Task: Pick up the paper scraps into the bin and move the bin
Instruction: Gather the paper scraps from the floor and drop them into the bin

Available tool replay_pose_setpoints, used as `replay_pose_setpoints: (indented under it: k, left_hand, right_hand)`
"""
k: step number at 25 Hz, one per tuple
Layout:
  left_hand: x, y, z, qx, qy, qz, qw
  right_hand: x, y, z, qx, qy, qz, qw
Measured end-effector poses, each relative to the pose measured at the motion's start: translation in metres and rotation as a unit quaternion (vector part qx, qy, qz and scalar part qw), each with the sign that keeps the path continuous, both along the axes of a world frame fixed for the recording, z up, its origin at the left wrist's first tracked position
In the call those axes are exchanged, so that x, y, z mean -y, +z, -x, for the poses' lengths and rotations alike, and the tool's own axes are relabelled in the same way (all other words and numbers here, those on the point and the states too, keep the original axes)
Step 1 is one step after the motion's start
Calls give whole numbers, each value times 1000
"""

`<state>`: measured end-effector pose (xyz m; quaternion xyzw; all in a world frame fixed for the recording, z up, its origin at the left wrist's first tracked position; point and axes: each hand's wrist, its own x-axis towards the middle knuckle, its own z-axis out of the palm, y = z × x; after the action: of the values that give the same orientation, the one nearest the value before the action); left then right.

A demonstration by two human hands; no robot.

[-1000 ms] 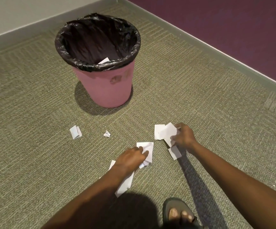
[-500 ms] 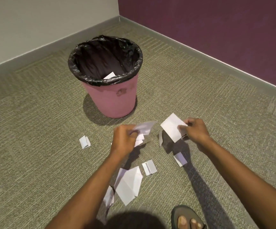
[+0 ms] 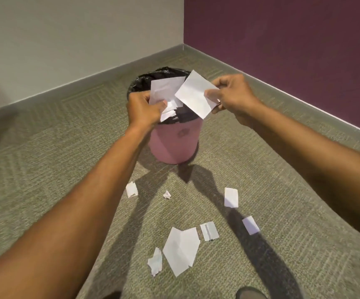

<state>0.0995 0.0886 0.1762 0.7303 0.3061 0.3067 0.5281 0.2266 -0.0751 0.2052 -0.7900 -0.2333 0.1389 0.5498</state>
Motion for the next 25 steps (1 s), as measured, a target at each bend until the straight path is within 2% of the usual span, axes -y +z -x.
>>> replay_pose_setpoints:
  k: [2,5,7,9,11,14,17,19,21,23,25]
  left_hand:
    - [-15,2,-11,-36,-2,38,999]
    - [-32,6,-23,-71,-20,116,991]
    - [-37,8,-27,-89,-21,118,989]
    - [-38,8,-28,-103,-33,97,989]
    - [-37,8,-26,-80,-41,86,992]
    - [-39,8,-12,10,-14,66,998]
    - [-40,-18,25,54,89,39,994]
    - [-39,-60,58,18,147,39,988]
    - [-34,-111,91,-65,160,39,984]
    - [-34,-162,119,-187,145,27,971]
    - [-35,-200,138,-322,89,2,943]
  right_hand:
    - [-25,3,-6,-12,-20,30,999]
    - [-47,4,-14,-82,-5,28,996]
    - [-53,4,-16,-132,4,-1,991]
    - [-52,4,-15,-141,8,-26,990]
    - [-45,1,-11,-110,12,-33,993]
    - [-18,-13,4,-57,29,-16,998]
    - [26,-60,18,-33,75,85,993]
    - [54,-108,27,-41,102,193,975]
    - [78,-161,29,-21,123,334,934]
    - [97,-203,28,27,146,473,868]
    - [111,-229,28,51,160,544,822]
